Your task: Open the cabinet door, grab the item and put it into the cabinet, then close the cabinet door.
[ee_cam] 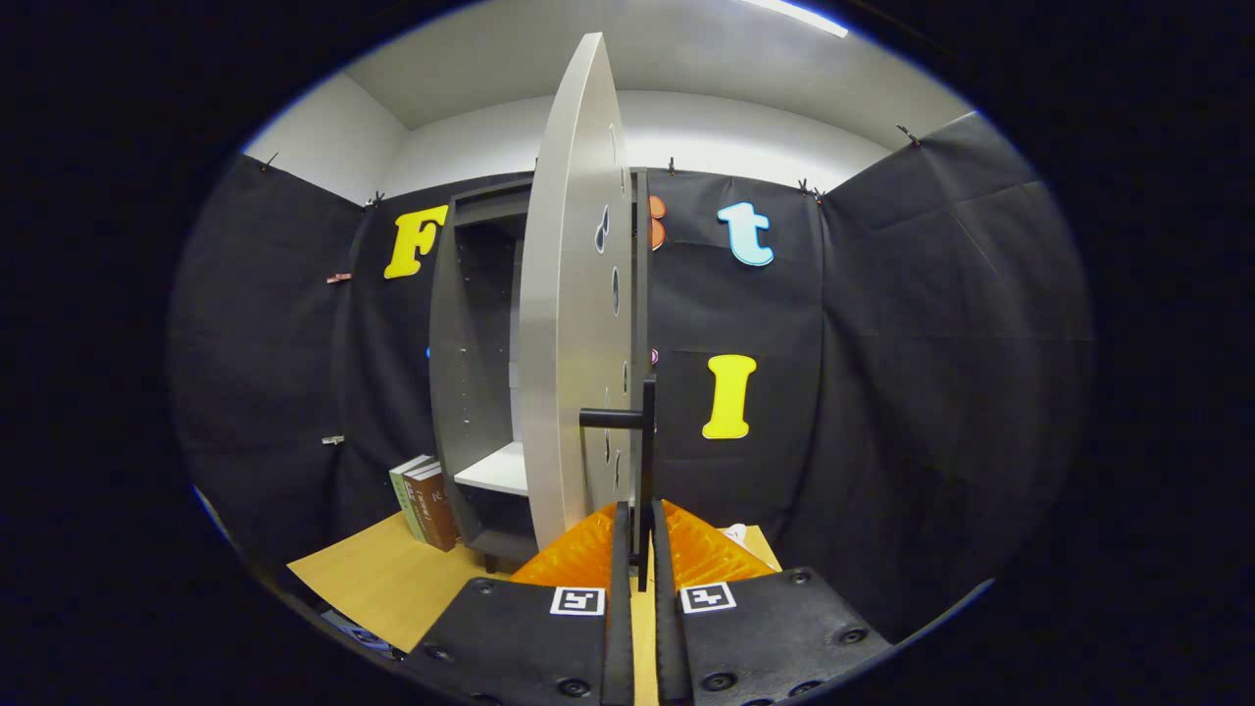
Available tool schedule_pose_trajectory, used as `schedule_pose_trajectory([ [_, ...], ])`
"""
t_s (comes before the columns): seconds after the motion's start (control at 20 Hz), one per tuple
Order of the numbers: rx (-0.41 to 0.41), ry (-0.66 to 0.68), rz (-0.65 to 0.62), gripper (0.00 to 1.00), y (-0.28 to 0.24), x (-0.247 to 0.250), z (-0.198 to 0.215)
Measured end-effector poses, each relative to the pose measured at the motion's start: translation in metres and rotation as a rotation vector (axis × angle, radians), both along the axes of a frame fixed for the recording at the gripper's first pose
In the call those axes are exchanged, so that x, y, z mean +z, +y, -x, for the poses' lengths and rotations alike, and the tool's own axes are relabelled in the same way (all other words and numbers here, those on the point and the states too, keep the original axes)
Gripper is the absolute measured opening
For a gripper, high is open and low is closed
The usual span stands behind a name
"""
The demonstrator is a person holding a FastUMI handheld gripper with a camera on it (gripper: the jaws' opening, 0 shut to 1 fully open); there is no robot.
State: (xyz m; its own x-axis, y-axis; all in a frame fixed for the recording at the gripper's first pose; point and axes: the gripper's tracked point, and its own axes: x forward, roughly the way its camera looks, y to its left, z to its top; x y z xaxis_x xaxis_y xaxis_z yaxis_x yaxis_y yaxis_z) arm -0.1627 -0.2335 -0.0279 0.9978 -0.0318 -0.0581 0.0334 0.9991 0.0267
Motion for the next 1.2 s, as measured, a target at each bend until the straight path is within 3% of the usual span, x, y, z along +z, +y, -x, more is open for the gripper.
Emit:
schedule_pose_trajectory([
  [0.35,0.042,-0.001,0.013,0.14,0.041,0.003,0.038],
  [0.75,0.023,0.149,0.015,0.12,0.124,-0.059,0.005],
  [1.05,0.012,0.347,0.007,0.24,0.194,-0.151,-0.010],
  [1.2,-0.003,0.455,-0.019,0.40,0.217,-0.203,-0.018],
])
